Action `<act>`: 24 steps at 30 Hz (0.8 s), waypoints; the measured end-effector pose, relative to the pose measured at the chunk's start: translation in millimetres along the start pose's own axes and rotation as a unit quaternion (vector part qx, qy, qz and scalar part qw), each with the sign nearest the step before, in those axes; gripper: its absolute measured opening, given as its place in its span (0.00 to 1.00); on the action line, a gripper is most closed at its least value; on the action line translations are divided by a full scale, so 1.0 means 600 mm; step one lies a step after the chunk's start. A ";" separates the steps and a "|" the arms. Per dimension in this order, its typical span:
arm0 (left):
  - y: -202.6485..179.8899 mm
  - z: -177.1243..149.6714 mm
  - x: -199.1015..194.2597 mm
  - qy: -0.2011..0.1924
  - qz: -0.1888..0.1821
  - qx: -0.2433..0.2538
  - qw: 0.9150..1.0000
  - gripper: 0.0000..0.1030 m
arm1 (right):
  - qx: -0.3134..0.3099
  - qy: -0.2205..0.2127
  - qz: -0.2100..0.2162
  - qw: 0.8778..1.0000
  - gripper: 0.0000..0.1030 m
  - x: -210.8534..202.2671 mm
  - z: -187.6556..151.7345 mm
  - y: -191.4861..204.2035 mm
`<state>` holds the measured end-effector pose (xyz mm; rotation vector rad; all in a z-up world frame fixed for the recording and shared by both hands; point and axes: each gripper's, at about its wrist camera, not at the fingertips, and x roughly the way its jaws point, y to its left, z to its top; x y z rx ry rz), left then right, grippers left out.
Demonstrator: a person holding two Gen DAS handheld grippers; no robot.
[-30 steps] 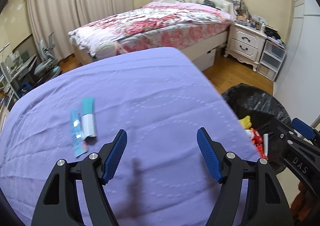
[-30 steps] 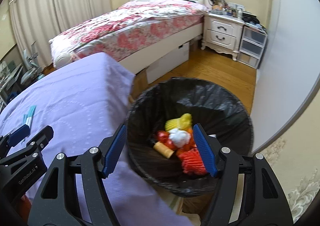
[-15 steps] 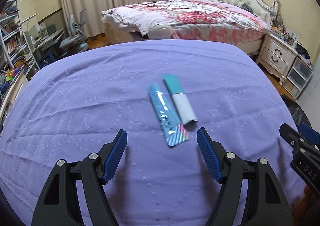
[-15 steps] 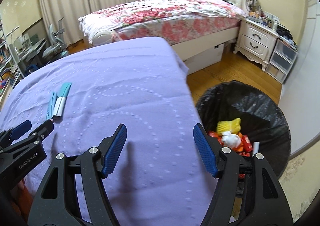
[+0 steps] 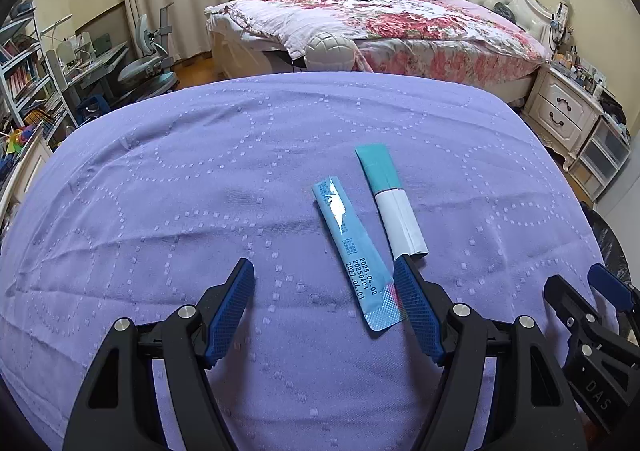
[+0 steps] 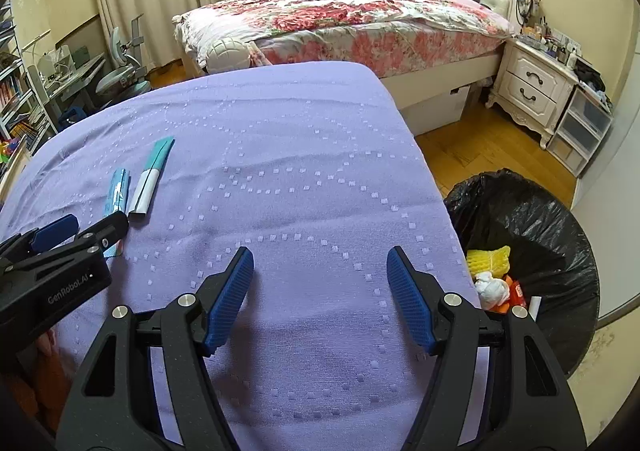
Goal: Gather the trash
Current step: 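Move both open grippers back over the blue box and teal-capped tube, then grasp the blue toothpaste box with the left gripper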
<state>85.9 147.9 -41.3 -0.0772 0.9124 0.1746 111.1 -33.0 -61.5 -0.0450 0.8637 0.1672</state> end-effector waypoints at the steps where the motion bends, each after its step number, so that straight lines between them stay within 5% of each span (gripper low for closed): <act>1: 0.003 0.000 0.002 0.004 -0.003 -0.003 1.000 0.68 | 0.001 0.001 0.001 1.000 0.66 0.001 0.000 -0.001; 8: 0.021 -0.004 -0.002 0.006 0.002 -0.011 1.000 0.68 | -0.004 0.000 0.001 1.000 0.71 0.002 0.000 -0.001; 16: 0.028 -0.004 -0.005 0.000 0.001 -0.007 1.000 0.46 | -0.004 0.000 0.000 1.000 0.71 0.003 -0.001 -0.001; 24: 0.048 -0.011 -0.023 -0.007 -0.011 -0.026 1.000 0.51 | -0.006 0.001 -0.001 1.000 0.72 0.003 -0.003 0.000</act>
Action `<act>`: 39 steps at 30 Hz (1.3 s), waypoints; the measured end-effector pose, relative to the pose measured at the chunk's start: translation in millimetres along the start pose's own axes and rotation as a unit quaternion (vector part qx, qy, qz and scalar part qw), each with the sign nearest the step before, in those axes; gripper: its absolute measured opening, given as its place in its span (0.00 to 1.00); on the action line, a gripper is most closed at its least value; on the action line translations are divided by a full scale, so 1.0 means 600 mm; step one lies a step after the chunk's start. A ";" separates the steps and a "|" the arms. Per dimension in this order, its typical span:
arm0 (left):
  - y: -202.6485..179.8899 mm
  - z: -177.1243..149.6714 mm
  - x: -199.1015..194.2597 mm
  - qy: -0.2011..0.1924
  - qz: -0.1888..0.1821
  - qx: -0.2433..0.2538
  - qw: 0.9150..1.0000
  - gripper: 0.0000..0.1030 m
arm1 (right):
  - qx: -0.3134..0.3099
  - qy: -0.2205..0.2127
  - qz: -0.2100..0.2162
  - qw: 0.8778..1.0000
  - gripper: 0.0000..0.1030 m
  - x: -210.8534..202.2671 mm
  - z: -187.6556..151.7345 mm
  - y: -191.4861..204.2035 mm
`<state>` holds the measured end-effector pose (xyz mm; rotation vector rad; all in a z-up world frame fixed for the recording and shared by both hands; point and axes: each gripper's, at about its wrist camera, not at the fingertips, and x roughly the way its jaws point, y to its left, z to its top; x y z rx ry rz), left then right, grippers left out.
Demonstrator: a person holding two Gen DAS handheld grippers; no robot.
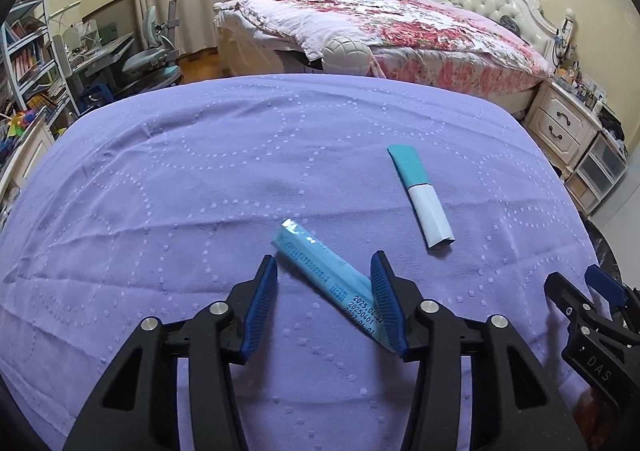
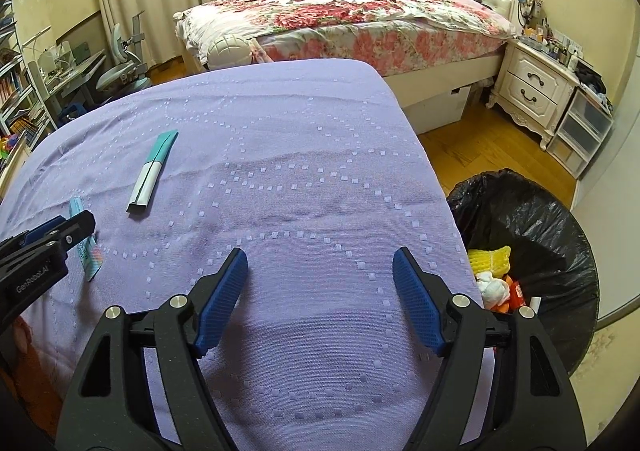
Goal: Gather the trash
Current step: 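Grasp the blue toothpaste box with the left gripper, then grasp the teal-capped white tube with the right gripper while the left holds the box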
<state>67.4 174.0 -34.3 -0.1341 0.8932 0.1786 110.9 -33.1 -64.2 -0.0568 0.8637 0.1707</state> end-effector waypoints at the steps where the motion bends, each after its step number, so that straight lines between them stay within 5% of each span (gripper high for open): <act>1: 0.003 0.000 -0.002 -0.001 0.000 -0.004 1.000 0.56 | 0.001 0.000 0.000 1.000 0.72 0.000 0.000 0.000; 7: 0.012 0.001 -0.017 -0.011 0.005 -0.014 1.000 0.65 | 0.001 0.000 0.000 1.000 0.72 0.000 0.000 0.001; 17: -0.004 -0.007 0.006 0.015 0.008 -0.003 1.000 0.65 | 0.000 0.000 0.000 1.000 0.72 -0.001 -0.001 0.001; 22: 0.000 -0.002 0.010 0.007 0.010 0.021 1.000 0.30 | 0.000 0.000 0.000 1.000 0.72 0.000 -0.001 0.001; 26: 0.018 -0.007 0.007 0.001 -0.005 0.026 1.000 0.16 | 0.000 0.000 -0.001 1.000 0.72 -0.001 -0.001 0.001; 39: 0.040 -0.004 0.003 -0.006 -0.019 0.034 0.999 0.08 | -0.007 0.001 -0.009 1.000 0.72 -0.001 -0.003 0.003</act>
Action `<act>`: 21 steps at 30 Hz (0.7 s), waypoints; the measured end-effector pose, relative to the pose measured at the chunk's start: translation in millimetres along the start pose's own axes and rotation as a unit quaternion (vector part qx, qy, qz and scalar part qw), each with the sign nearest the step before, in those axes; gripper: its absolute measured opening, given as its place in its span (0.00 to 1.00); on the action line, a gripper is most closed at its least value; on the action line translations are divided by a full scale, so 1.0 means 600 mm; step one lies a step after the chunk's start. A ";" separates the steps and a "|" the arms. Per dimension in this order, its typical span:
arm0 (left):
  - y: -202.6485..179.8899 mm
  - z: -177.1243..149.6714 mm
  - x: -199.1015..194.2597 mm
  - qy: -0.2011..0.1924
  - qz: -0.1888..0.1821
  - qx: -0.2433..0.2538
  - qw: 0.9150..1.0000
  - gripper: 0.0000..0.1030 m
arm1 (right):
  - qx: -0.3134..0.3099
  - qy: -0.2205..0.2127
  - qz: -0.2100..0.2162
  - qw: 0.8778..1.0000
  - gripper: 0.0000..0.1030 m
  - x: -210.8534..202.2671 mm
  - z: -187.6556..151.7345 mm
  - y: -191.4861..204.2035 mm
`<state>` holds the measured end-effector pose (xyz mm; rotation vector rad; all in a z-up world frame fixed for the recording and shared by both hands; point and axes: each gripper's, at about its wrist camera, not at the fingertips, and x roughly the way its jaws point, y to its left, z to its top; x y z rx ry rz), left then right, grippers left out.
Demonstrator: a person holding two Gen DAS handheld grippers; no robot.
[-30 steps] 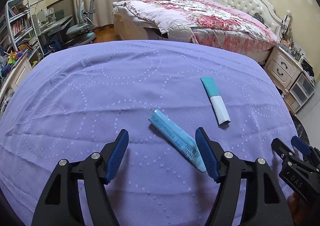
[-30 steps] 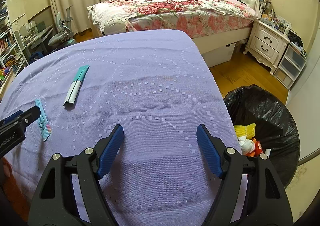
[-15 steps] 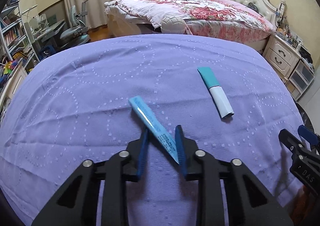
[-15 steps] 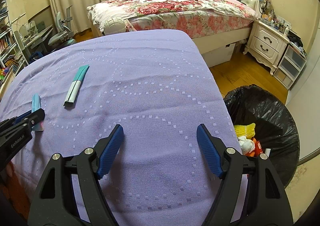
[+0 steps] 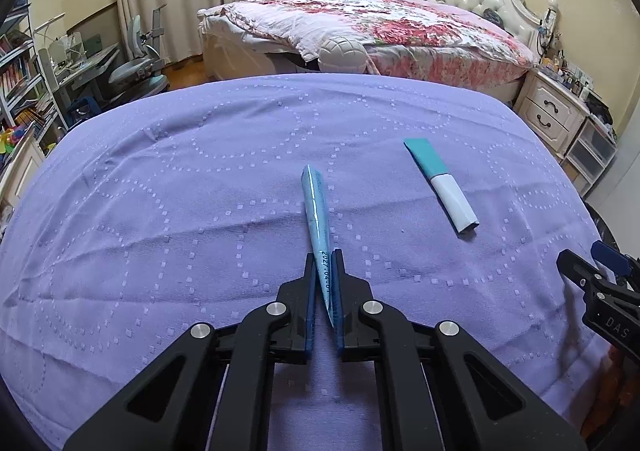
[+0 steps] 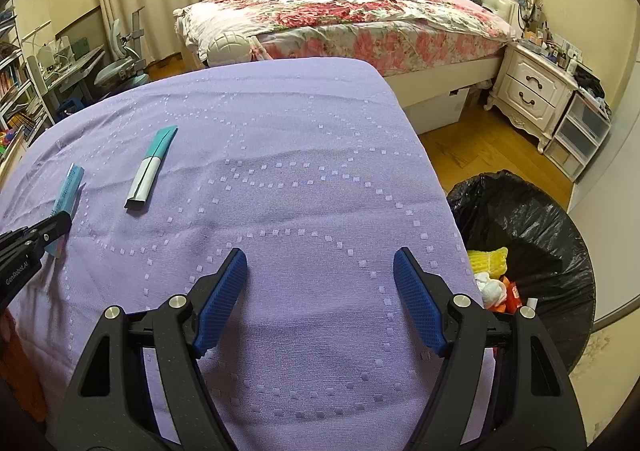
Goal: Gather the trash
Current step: 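Grasp the teal-capped white tube with the right gripper while the left holds the box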
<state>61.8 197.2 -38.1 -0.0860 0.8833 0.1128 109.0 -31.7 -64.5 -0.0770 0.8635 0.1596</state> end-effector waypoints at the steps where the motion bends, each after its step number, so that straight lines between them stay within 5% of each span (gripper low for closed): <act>1: 0.002 0.002 0.001 0.000 0.002 0.000 1.000 0.07 | 0.000 -0.001 -0.001 1.000 0.72 -0.001 0.000 0.001; 8: 0.023 0.005 0.003 -0.002 0.018 -0.008 1.000 0.07 | -0.016 0.001 -0.004 1.000 0.72 0.000 0.001 0.015; 21: 0.071 0.004 0.002 -0.001 0.028 -0.031 0.999 0.07 | -0.069 0.005 0.060 0.996 0.72 0.008 0.010 0.123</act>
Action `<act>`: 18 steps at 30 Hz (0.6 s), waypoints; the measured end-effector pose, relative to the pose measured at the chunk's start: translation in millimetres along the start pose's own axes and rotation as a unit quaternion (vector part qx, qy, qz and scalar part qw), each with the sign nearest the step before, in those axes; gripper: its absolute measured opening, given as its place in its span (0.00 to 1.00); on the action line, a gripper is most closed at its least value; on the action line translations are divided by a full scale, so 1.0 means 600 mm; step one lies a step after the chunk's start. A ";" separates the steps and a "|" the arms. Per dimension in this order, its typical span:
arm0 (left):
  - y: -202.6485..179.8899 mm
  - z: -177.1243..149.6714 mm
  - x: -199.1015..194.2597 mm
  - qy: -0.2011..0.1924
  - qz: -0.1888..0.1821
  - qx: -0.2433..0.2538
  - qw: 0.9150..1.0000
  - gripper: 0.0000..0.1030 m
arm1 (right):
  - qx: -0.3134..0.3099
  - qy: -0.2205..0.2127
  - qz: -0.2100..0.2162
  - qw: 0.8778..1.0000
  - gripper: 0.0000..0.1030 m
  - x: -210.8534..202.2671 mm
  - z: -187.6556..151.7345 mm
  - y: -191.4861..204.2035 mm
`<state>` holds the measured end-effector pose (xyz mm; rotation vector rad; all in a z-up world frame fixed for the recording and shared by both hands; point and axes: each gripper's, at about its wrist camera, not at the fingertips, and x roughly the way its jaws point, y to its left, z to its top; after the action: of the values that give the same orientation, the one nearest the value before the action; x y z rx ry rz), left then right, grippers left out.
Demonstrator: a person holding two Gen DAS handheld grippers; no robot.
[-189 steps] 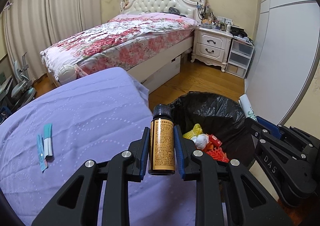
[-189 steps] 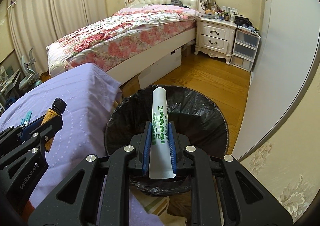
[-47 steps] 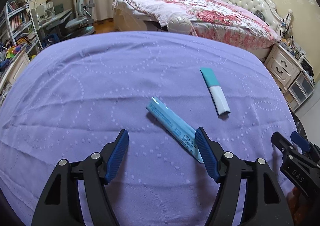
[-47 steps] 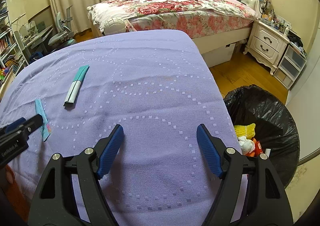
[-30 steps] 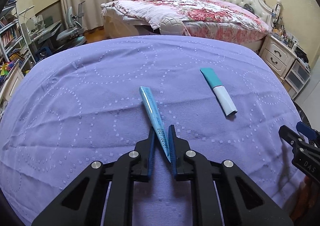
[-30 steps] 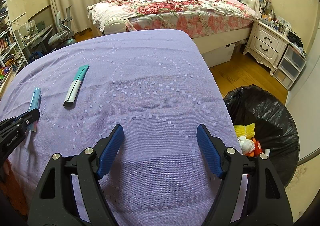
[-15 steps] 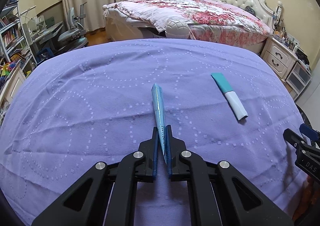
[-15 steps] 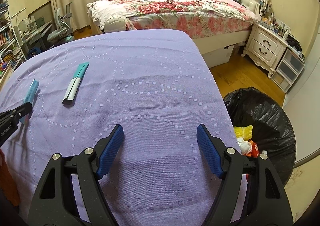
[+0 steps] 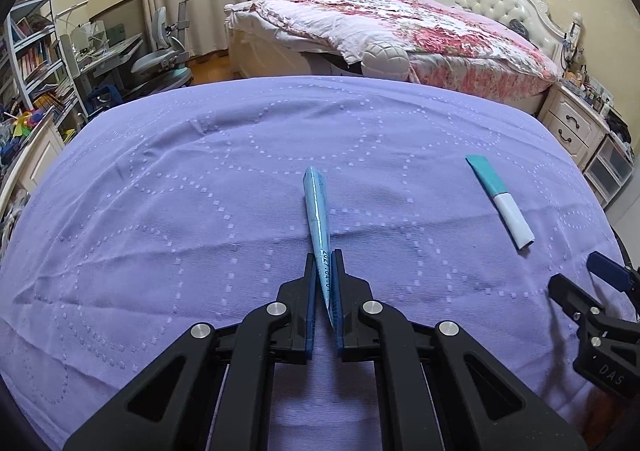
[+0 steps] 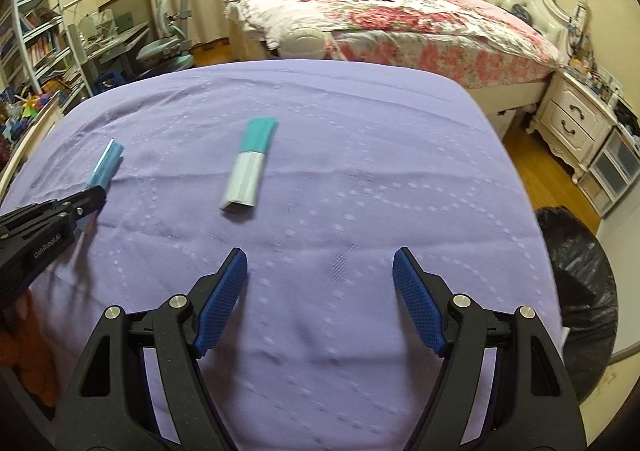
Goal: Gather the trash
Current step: 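Grasp the teal-capped white tube with the right gripper while the left holds the box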
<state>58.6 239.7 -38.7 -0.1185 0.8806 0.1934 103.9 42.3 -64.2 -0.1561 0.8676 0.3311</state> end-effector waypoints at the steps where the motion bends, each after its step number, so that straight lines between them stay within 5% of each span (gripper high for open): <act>1: 0.004 0.001 0.000 0.000 0.000 -0.001 1.000 0.07 | -0.006 0.002 0.003 1.000 0.70 0.004 0.003 0.011; 14: 0.043 0.016 0.010 -0.001 0.003 -0.025 1.000 0.07 | -0.022 0.008 -0.001 1.000 0.50 0.062 0.075 0.077; 18: 0.042 0.015 0.007 -0.002 0.001 -0.023 1.000 0.07 | -0.023 0.010 0.000 1.000 0.30 0.063 0.079 0.081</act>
<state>62.8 266.4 -37.0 -0.1601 0.8731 0.2154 144.1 108.7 -62.9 -0.2023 0.8799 0.3499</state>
